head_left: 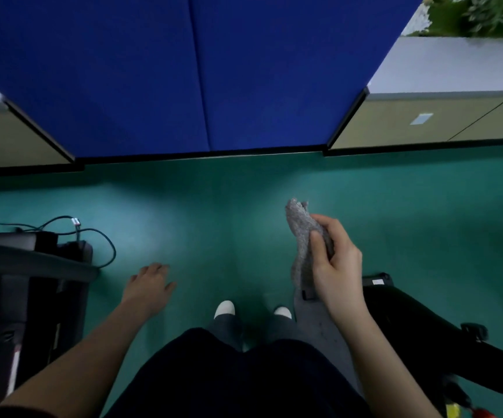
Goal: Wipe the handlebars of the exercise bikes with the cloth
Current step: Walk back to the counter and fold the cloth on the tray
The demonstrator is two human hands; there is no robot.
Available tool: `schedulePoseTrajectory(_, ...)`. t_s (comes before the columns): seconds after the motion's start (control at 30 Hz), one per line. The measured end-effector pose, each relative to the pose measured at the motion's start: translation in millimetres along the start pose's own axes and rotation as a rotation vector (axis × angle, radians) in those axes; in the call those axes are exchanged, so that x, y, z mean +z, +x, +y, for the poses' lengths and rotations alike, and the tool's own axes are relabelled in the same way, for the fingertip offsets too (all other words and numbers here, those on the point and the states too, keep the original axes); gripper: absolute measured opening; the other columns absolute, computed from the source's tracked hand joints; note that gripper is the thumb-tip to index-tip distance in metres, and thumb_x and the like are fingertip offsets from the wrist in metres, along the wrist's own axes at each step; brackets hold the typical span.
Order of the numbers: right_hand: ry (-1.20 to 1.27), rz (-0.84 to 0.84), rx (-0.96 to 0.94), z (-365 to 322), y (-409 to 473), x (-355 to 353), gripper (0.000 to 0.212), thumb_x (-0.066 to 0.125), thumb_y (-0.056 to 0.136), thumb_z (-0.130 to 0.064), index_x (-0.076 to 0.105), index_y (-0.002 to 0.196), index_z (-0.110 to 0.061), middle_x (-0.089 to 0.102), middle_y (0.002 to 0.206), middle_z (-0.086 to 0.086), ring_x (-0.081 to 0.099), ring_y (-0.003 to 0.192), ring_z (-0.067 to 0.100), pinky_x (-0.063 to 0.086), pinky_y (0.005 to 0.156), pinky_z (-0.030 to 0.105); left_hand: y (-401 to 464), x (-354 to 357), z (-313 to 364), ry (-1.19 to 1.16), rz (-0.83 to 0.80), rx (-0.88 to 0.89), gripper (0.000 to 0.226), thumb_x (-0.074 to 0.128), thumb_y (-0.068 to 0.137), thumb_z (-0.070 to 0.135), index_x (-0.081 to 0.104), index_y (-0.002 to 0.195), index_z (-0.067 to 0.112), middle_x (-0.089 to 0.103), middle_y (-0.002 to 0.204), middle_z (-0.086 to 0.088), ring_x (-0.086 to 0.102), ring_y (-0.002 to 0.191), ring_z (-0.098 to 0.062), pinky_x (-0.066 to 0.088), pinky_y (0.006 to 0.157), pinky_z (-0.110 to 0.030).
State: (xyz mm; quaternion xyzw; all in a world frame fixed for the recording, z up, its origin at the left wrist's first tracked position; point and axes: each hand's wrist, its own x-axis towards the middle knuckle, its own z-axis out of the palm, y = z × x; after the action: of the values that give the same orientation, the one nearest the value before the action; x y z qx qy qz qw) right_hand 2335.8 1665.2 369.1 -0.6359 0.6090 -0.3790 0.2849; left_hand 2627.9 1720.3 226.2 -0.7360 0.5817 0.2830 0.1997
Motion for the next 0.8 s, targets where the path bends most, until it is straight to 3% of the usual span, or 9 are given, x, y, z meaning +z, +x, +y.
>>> schedulePoseTrajectory(0.13, 0.027, 0.02, 0.046, 16.5, 13.7, -10.0, 0.02, 0.053, 0.092, -0.002, 0.062, 0.101, -0.018, 0.059, 0.08, -0.022, 0.052, 0.072, -0.011, 0.038, 0.065, 0.005, 4.6, 4.6, 4.8, 0.034, -0.03, -0.027, 0.053, 0.035, 0.097, 0.044, 0.028, 0.144, 0.019, 0.031, 0.149, -0.001, 0.031, 0.135, -0.021, 0.029, 0.106, -0.036)
schedulePoseTrajectory(0.33, 0.08, -0.004, 0.068, 40.1, 60.1, -31.0, 0.024, 0.052, 0.093, -0.003, 0.06, 0.1, -0.025, 0.061, 0.081, -0.02, 0.054, 0.073, -0.009, 0.038, 0.066, 0.006, 37.2, -20.6, 74.5, 0.026, 0.042, 0.034, 0.055, 0.036, 0.096, 0.048, 0.032, 0.142, 0.02, 0.034, 0.148, -0.001, 0.031, 0.136, -0.02, 0.025, 0.108, -0.034)
schedulePoseTrajectory(0.53, 0.119, 0.105, 0.149, 70.1, 105.0, -72.6, 0.02, 0.052, 0.093, -0.003, 0.062, 0.1, -0.018, 0.063, 0.083, -0.016, 0.054, 0.072, -0.007, 0.039, 0.065, 0.007, 74.4, -58.1, 157.7, 0.092, 0.073, 0.228, 0.058, 0.032, 0.096, 0.052, 0.028, 0.145, 0.02, 0.027, 0.152, 0.0, 0.021, 0.14, -0.016, 0.015, 0.112, -0.034)
schedulePoseTrajectory(0.73, 0.111, 0.258, 0.327, 100.7, 130.4, -105.9, 0.019, 0.051, 0.093, -0.004, 0.064, 0.104, -0.013, 0.066, 0.088, -0.003, 0.059, 0.082, 0.015, 0.044, 0.076, 0.027, 113.7, -99.2, 204.2, 0.121, 0.135, 0.335, 0.065, 0.03, 0.095, 0.057, 0.016, 0.149, 0.024, 0.014, 0.157, 0.002, 0.012, 0.144, -0.016, 0.009, 0.114, -0.035)
schedulePoseTrajectory(0.8, 0.099, 0.31, 0.375, 106.9, 142.7, -110.7, 0.019, 0.051, 0.093, -0.003, 0.064, 0.104, -0.012, 0.066, 0.09, -0.001, 0.06, 0.085, 0.017, 0.044, 0.078, 0.029, 132.2, -114.0, 213.3, 0.119, 0.139, 0.351, 0.067, 0.03, 0.094, 0.058, 0.015, 0.15, 0.024, 0.01, 0.158, 0.002, 0.01, 0.144, -0.017, 0.009, 0.115, -0.035)
